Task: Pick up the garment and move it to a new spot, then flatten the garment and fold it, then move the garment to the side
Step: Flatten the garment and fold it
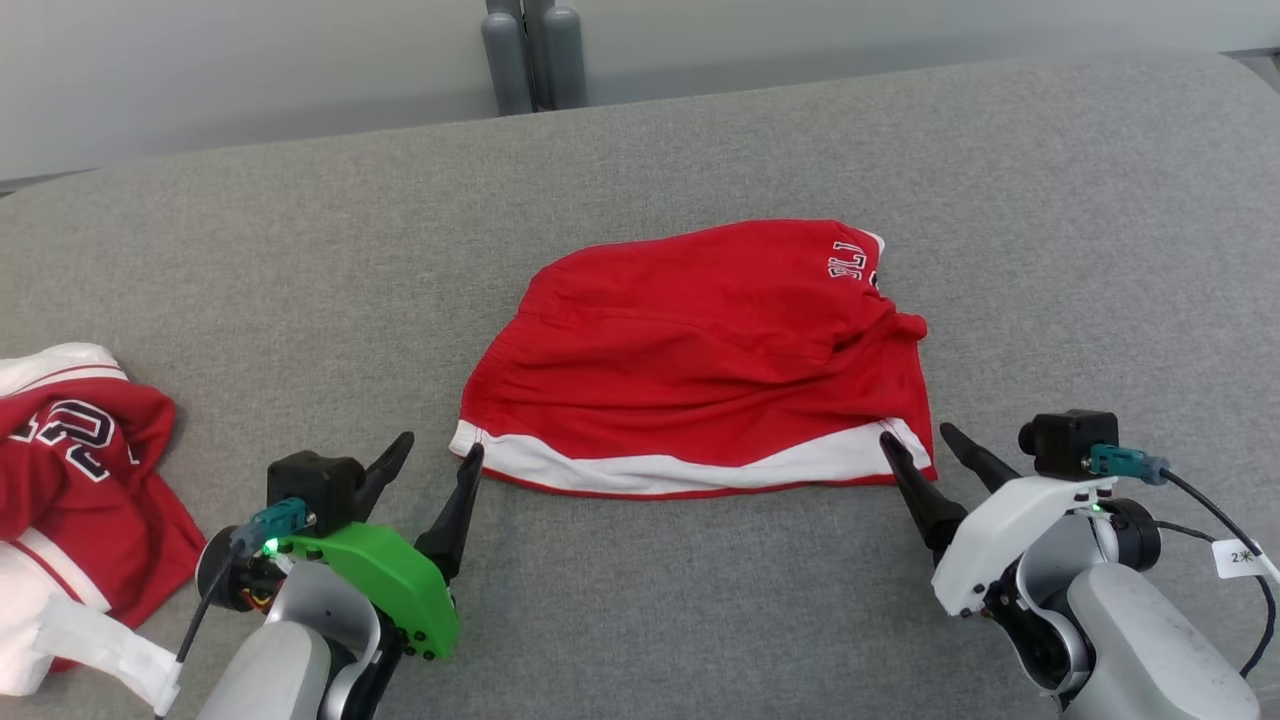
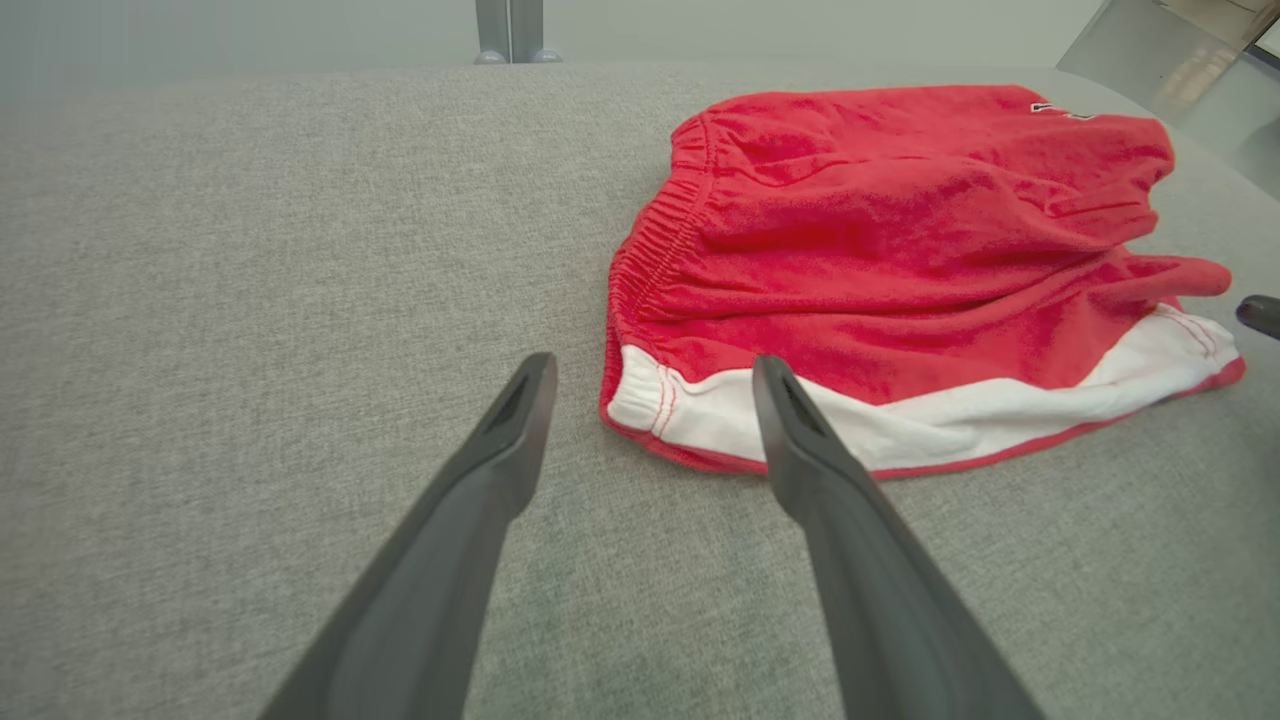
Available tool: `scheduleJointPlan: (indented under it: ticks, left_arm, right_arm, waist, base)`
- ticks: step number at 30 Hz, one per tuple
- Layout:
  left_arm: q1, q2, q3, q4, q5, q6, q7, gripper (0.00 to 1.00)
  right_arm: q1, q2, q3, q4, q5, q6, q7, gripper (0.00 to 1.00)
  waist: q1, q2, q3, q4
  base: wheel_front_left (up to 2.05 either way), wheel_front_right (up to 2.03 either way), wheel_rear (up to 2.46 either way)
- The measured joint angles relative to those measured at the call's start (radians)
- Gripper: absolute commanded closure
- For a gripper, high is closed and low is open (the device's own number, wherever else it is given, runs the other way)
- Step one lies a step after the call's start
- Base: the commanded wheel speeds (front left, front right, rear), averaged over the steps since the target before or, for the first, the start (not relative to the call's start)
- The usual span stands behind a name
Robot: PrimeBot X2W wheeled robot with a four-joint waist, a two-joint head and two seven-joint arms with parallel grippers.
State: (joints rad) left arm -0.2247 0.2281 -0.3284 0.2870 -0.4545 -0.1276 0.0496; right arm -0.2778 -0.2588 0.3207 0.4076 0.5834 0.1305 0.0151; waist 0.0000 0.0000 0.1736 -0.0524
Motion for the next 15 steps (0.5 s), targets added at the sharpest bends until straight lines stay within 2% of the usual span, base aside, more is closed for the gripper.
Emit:
scheduleJointPlan:
  ticks: [7,15]
  left_arm:
    - [-0.072,0.051,-0.110,0.056,-0.075,0.000,0.016,0.00]
    - [-0.149,0.076,-0.179,0.141,-0.124,0.000,-0.005,0.00]
  right_arm:
    - [-0.031,-0.002,0.033,0.021,0.032,0.000,0.023,0.00]
    - [-0.053,-0.008,0.063,0.034,0.052,0.000,0.023,0.00]
  waist:
    - [0.0000,0.0000,0.039,-0.001]
    - [0.0000,0.0000,0.066,-0.004]
  base:
    - [0.00,0.00,0.00]
    - [0.00,0.00,0.00]
